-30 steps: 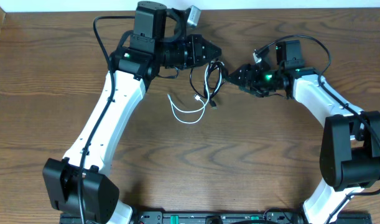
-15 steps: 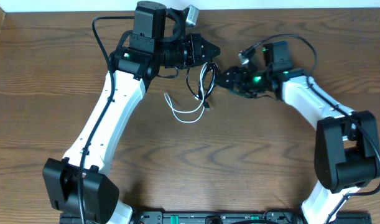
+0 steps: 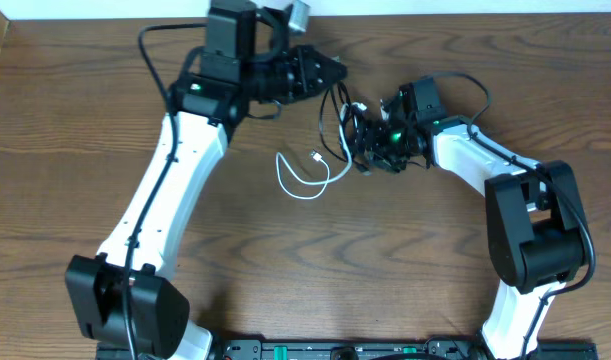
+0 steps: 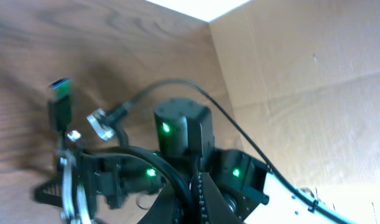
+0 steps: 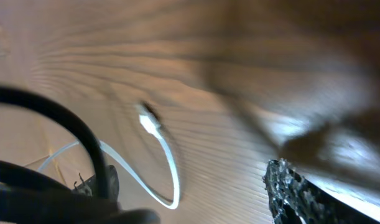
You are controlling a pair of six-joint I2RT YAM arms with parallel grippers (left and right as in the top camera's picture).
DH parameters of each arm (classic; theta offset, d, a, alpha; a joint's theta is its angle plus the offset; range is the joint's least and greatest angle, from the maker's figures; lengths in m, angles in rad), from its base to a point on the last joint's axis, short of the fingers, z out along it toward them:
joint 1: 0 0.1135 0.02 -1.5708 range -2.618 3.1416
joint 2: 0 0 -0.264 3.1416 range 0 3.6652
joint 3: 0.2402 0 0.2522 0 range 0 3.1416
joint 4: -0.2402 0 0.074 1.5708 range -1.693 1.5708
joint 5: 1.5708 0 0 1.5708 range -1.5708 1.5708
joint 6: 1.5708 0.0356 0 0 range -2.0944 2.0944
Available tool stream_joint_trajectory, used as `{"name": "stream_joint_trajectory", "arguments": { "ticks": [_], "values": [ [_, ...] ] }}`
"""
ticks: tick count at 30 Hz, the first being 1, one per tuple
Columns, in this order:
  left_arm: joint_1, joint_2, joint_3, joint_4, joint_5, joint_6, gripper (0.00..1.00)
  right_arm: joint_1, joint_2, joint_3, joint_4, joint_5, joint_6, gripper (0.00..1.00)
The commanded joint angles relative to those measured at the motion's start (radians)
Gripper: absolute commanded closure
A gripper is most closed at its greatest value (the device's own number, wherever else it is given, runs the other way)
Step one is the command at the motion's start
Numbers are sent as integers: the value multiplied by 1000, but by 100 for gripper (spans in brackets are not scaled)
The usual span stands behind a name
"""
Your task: Untangle cables
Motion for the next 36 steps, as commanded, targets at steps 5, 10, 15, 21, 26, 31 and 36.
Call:
{"name": "stream_joint_trajectory", "arguments": {
  "ticks": [5, 10, 15, 21, 26, 31, 36],
  "values": [
    [143, -148, 41, 34, -16, -8, 93, -35, 26, 6, -70, 117, -10, 30],
    [219, -200, 41, 47, -17, -12, 93, -47, 26, 6, -121, 162, -31, 30],
    [281, -232, 41, 51, -16, -13, 92, -60, 26, 6, -166, 196, -45, 30],
    [317, -245, 41, 40, -12, -26, 93, -84, 26, 6, -216, 227, -97, 31],
    [247, -228, 40, -98, -45, 102, 93, -88, -18, 8, -215, 185, -161, 26],
    [115, -171, 38, -272, -197, 246, 93, -133, -157, 8, -232, 187, -169, 26],
    [-13, -85, 38, -327, -291, 326, 90, -219, -257, 8, -270, 187, -170, 25]
  ]
}}
